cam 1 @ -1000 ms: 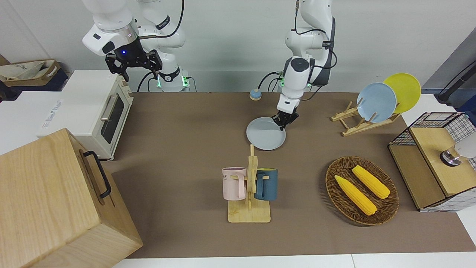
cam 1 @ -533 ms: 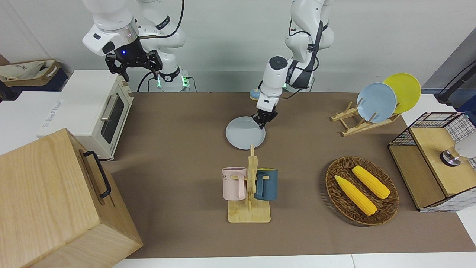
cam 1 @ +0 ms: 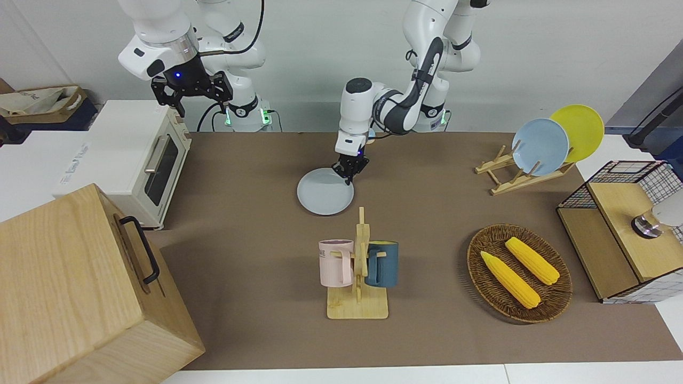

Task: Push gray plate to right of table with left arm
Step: 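Push the gray plate with the left gripper toward the toaster oven side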

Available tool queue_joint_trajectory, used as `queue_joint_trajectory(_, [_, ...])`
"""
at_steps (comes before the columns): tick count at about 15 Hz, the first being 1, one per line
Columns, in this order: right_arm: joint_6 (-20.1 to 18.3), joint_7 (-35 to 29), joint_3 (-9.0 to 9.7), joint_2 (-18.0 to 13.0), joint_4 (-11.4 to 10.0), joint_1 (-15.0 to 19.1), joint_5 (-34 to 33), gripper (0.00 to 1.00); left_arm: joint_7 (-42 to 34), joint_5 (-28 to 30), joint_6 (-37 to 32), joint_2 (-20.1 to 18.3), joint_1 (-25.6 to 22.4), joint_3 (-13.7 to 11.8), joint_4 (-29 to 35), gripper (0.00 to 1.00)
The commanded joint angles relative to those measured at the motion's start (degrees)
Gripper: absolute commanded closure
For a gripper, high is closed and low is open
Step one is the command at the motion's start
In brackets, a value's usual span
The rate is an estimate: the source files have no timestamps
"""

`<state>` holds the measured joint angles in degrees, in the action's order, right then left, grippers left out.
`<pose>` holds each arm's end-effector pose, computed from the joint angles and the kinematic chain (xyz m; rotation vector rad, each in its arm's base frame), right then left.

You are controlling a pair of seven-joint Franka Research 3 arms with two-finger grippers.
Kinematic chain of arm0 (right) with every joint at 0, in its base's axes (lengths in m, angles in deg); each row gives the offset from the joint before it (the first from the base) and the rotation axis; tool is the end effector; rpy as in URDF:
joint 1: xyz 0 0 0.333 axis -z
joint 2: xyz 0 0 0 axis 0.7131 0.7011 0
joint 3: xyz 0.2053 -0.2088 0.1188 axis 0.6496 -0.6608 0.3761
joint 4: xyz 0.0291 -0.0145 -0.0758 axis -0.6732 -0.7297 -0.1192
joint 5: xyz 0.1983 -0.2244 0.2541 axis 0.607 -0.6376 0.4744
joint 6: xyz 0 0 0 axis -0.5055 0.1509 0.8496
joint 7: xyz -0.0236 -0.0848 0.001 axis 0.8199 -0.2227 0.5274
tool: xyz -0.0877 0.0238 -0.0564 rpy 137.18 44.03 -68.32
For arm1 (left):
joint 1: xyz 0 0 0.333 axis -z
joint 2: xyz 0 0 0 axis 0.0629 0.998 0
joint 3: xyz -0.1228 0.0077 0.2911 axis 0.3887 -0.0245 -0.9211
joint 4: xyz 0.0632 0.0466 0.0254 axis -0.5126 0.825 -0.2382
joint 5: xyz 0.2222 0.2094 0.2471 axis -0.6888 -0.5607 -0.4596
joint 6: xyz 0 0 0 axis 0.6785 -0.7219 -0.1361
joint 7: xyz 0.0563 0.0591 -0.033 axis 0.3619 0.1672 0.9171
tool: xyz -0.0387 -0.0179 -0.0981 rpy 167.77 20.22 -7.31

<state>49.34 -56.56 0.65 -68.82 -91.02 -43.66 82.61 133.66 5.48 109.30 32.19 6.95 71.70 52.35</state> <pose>0.5209 0.0575 0.6562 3.1219 0.1442 -0.2001 0.3774 -0.3807 0.3007 2.9546 0.6417 0.2491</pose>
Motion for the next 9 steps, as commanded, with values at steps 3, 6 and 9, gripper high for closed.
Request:
queue_joint_trajectory(3, [-0.9, -0.8, 0.92, -0.1, 0.5, 1.1, 0.2, 0.017, 3.1, -2.5, -2.0, 3.9, 1.9, -0.6, -4.1, 1.00])
queue_joint_trajectory(6, [-0.9, -0.8, 0.92, -0.1, 0.5, 1.1, 0.2, 0.017, 2.1, -2.7, -2.9, 3.8, 1.7, -0.8, -4.6, 0.32])
queue_joint_trajectory(9, [-0.9, -0.7, 0.92, -0.1, 0.5, 1.2, 0.2, 0.017, 0.5, -3.3, -4.9, 3.8, 1.5, -0.8, -5.9, 0.00])
